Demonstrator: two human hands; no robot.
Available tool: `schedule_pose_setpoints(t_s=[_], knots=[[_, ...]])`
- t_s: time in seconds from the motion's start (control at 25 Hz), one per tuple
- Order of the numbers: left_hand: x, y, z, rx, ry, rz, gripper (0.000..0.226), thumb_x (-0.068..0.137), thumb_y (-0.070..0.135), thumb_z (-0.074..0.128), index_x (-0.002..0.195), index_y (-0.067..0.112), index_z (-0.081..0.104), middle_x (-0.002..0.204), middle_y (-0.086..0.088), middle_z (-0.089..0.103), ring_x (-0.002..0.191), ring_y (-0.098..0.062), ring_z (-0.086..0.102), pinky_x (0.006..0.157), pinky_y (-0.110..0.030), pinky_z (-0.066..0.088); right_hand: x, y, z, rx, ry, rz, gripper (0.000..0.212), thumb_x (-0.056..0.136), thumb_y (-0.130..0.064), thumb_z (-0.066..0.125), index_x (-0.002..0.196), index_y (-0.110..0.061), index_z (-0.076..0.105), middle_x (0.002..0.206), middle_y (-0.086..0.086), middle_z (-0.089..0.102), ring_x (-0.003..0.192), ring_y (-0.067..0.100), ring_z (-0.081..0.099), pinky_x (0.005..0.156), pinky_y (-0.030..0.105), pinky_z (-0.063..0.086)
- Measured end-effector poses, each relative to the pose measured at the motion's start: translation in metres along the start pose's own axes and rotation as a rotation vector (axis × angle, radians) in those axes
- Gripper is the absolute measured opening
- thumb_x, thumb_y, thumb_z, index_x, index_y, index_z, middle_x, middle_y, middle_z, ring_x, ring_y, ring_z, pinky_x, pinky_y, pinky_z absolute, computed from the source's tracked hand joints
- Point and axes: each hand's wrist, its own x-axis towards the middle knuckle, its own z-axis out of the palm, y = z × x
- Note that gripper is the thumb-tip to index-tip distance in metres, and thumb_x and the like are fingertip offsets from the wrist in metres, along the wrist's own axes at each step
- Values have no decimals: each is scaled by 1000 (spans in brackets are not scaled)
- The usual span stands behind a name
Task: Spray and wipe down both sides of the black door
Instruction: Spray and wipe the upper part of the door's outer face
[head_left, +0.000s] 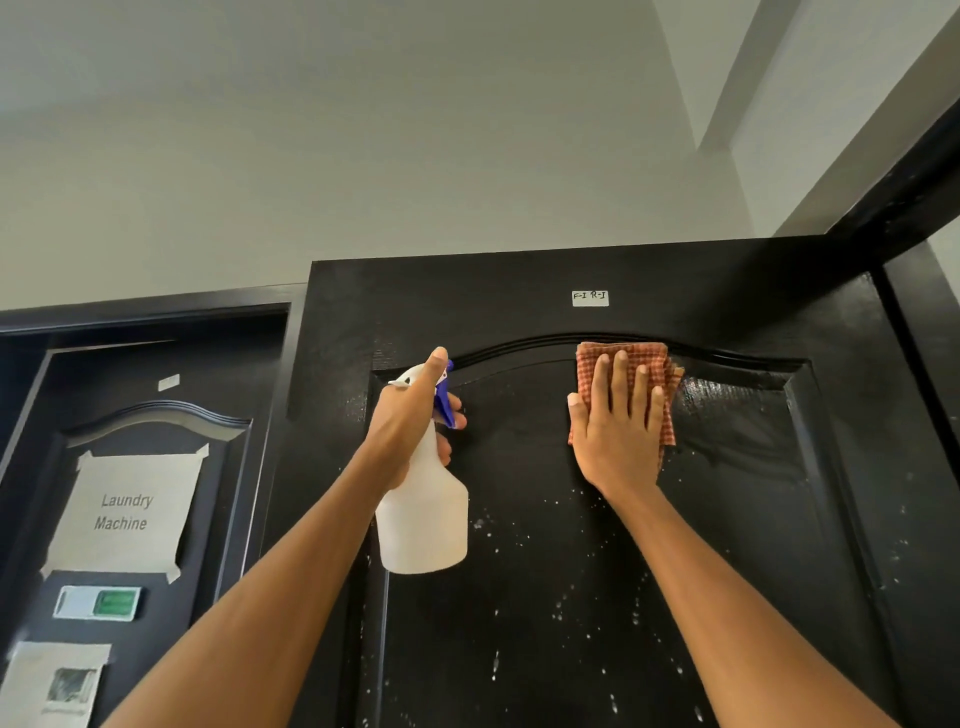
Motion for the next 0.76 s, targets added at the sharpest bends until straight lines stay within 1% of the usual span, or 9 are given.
schedule_pose_setpoints(t_s=[0.12, 0.2, 0.28, 0.32, 0.36, 0.48, 0.56, 0.68, 0.76], knots=[[-4, -1, -7, -2, 32, -60, 61, 95, 67, 44, 103, 10, 62, 87, -15, 67, 48, -15, 60, 46, -25, 53, -4, -23, 5, 8, -14, -21, 72, 106, -56, 12, 165, -15, 6, 172, 11, 3, 158, 36, 6, 127, 51, -2], [-8, -6, -17, 32, 113, -62, 52, 95, 67, 44, 95, 17, 60, 89, -13, 70, 54, -19, 62, 47, -26, 53, 6, -49, 4, 39, -47, -78, 68, 109, -55, 10, 165, -18, 1, 172, 9, -2, 159, 34, -2, 127, 50, -8], [-13, -13, -29, 68, 165, -28, 42, 95, 66, 44, 94, 27, 57, 92, -10, 71, 65, -23, 66, 52, -29, 55, 16, -85, 5, 94, -115, -150, 66, 109, -55, 12, 165, -22, -1, 173, 6, -6, 159, 31, -8, 128, 50, -9], [-16, -16, -35, 76, 176, -13, 42, 95, 66, 44, 96, 26, 58, 92, -9, 72, 70, -24, 68, 54, -30, 55, 15, -104, 5, 106, -126, -198, 65, 109, -54, 14, 165, -23, 2, 173, 6, -3, 159, 31, -7, 128, 51, -7], [-19, -20, -41, 87, 186, -5, 47, 95, 66, 43, 98, 23, 61, 91, -9, 72, 71, -23, 68, 55, -30, 54, 9, -124, 6, 112, -130, -266, 64, 109, -54, 18, 165, -24, 7, 173, 6, 3, 159, 32, -2, 128, 52, -3], [-29, -28, -54, 144, 209, -18, 66, 93, 71, 41, 99, 11, 67, 90, -12, 73, 59, -21, 64, 47, -26, 52, -16, -169, 18, 119, -175, -570, 60, 108, -49, 23, 163, -25, 24, 170, 4, 23, 158, 32, 15, 129, 51, 8], [-33, -30, -57, 141, 216, -30, 66, 92, 72, 40, 101, 12, 66, 91, -12, 74, 60, -22, 64, 47, -26, 52, -6, -171, 13, 106, -203, -687, 58, 108, -49, 21, 161, -28, 28, 168, 1, 29, 156, 27, 22, 128, 49, 13], [-36, -30, -55, 93, 210, -24, 50, 95, 66, 40, 99, 22, 62, 94, -10, 72, 72, -24, 68, 55, -30, 54, 18, -141, 6, 45, -137, -749, 54, 109, -50, 28, 158, -28, 37, 161, 0, 42, 147, 26, 38, 123, 48, 26], [-36, -31, -52, 85, 202, -4, 46, 97, 63, 41, 102, 22, 61, 94, -11, 72, 74, -21, 68, 55, -30, 54, 25, -108, 8, 33, -52, -668, 52, 108, -48, 31, 153, -27, 47, 155, 1, 51, 140, 27, 48, 118, 47, 33]])
